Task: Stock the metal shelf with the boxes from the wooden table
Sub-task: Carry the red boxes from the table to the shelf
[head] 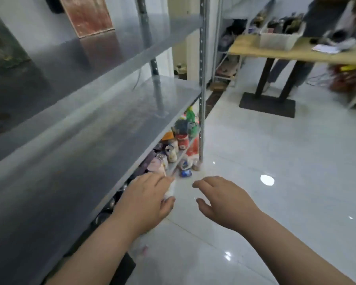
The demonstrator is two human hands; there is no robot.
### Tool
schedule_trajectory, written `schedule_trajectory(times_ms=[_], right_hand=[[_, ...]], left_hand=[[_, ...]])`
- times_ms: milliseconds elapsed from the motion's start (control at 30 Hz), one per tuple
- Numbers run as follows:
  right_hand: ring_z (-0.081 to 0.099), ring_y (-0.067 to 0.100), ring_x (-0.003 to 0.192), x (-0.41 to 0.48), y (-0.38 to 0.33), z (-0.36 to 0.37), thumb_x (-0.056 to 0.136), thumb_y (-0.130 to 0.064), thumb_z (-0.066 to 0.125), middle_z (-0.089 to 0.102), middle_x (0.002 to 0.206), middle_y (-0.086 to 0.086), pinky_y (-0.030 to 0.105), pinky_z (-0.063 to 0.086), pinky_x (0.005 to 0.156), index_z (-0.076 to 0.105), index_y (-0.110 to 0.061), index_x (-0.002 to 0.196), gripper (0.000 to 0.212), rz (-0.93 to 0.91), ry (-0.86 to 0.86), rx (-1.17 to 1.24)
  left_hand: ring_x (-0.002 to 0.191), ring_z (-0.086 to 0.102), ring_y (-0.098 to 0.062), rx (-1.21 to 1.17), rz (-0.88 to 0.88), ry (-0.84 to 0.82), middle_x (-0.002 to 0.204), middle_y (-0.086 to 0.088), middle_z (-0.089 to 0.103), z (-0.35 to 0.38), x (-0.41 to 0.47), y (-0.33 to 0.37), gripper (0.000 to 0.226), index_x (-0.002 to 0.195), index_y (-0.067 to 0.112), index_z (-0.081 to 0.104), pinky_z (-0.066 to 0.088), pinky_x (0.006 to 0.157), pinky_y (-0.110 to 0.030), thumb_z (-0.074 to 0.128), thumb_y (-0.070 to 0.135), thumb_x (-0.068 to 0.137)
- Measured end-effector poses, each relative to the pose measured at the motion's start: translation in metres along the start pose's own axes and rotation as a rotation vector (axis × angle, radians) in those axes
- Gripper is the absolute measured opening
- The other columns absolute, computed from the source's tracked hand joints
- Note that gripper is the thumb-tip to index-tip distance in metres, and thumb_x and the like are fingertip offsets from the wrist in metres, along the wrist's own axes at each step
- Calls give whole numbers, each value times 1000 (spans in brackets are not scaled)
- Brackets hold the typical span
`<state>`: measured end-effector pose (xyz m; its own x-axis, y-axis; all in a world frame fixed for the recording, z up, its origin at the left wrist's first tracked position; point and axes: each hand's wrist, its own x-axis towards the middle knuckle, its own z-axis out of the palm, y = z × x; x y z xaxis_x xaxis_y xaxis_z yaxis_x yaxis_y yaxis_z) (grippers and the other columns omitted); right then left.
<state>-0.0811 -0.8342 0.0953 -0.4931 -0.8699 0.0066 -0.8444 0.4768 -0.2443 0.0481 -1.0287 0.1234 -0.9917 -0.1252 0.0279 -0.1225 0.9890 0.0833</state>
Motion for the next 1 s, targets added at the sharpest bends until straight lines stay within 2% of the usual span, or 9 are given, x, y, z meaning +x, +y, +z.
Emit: schedule_trajectory(times_ms=[100,300,400,533,667,733,867,1000], right_hand=[[52,20,126,-71,42,19,98,-39,50,56,139,-6,34,48,94,49,-27,141,45,159,-91,71],[48,24,129,-206,95,59,97,-36,51,54,139,0,39,47,99,47,-21,142,48,443,-89,163],[47,24,128,-260,103,71,97,-35,52,54,137,3,40,47,99,46,-19,142,48,605,-86,188],[48,24,126,-318,98,78,97,-35,52,54,136,4,40,47,99,46,-18,142,48,825,-29,193],[53,24,118,-365,68,84,96,-36,51,57,126,3,41,50,91,51,-18,133,41,1097,17,184],[52,24,120,-388,41,90,96,-37,51,57,128,3,41,50,93,50,-18,135,43,1251,55,211],[45,21,131,-434,-32,104,98,-35,49,52,141,1,36,45,103,44,-20,146,51,1565,106,278],[49,20,128,-474,-107,120,97,-36,50,52,141,-3,39,49,97,45,-24,146,50,1855,191,319]], left_hand=[[121,55,-21,-29,59,-152,132,2,59,50,14,59,60,138,21,54,47,99,-40,42,52,88],[130,52,-24,-45,318,-303,141,0,56,112,27,189,67,143,23,50,40,108,-42,36,55,87],[129,53,-24,-33,472,-351,140,0,57,125,34,241,67,142,23,53,40,107,-42,36,55,87],[118,61,-22,-28,706,-379,129,1,64,137,45,291,62,135,20,60,48,98,-40,39,52,86],[110,64,-22,-28,980,-441,126,3,65,146,39,329,62,135,19,57,54,87,-38,37,51,87],[106,64,-23,-27,1133,-462,123,1,66,152,28,344,60,134,18,57,55,83,-37,37,50,87],[122,55,-21,-12,1399,-525,140,0,56,168,-9,377,59,147,19,45,47,99,-35,45,49,96],[128,49,-17,-34,1589,-568,146,3,48,173,-61,412,59,152,23,35,43,103,-32,45,48,99]])
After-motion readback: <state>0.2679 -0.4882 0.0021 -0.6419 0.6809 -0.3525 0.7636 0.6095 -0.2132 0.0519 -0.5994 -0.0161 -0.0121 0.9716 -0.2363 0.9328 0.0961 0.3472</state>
